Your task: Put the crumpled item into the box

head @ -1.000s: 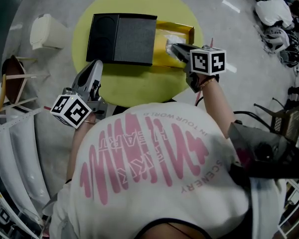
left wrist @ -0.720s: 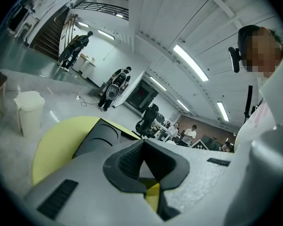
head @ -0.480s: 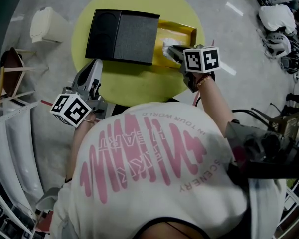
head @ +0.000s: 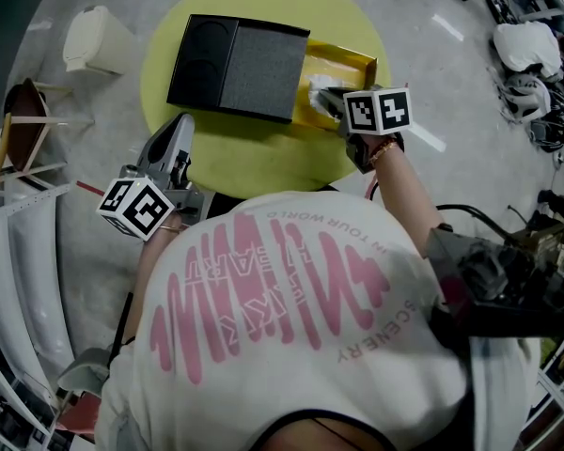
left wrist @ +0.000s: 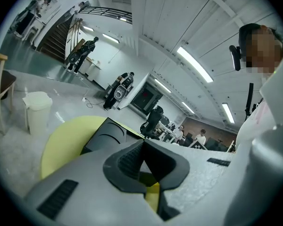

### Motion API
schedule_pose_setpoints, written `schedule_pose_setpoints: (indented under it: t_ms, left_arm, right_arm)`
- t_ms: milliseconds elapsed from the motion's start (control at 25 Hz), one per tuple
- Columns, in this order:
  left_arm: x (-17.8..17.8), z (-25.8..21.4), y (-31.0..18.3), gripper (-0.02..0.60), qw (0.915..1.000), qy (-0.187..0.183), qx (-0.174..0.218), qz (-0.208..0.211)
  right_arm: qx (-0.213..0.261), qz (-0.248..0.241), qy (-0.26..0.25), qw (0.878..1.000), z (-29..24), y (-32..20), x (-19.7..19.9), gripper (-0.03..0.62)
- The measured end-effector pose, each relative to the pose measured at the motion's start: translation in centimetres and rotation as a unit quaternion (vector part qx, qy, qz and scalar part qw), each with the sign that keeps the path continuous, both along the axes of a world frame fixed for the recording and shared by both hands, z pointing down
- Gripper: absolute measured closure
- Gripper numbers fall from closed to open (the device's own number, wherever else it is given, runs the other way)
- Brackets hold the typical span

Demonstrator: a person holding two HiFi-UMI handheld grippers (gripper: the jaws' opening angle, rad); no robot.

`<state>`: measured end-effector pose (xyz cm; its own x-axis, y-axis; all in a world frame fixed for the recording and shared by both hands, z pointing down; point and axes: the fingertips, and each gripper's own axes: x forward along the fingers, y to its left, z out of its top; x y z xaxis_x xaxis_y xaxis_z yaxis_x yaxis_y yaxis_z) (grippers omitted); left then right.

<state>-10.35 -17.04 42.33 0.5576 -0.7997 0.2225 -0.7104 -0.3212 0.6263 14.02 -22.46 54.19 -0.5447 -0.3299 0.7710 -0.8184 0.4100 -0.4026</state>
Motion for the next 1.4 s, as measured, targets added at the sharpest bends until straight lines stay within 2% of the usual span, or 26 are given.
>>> schedule_pose_setpoints:
  t_ms: [480,1400]
  left_arm:
    - [-1.2,0.2,0.0,0.574,0.9999,-0.003,0.001,-0.015]
    - [-1.3,0.1,-0.1,0.574,0.9998,-0.003,0.000,-0.018]
  right_arm:
    - [-0.010,-0.003,0.030,1.000,1.1,-0.4,0.0,0.571]
    - [-0.024,0.000,0.052,0.998,1.8,-0.3,0.6,0.571]
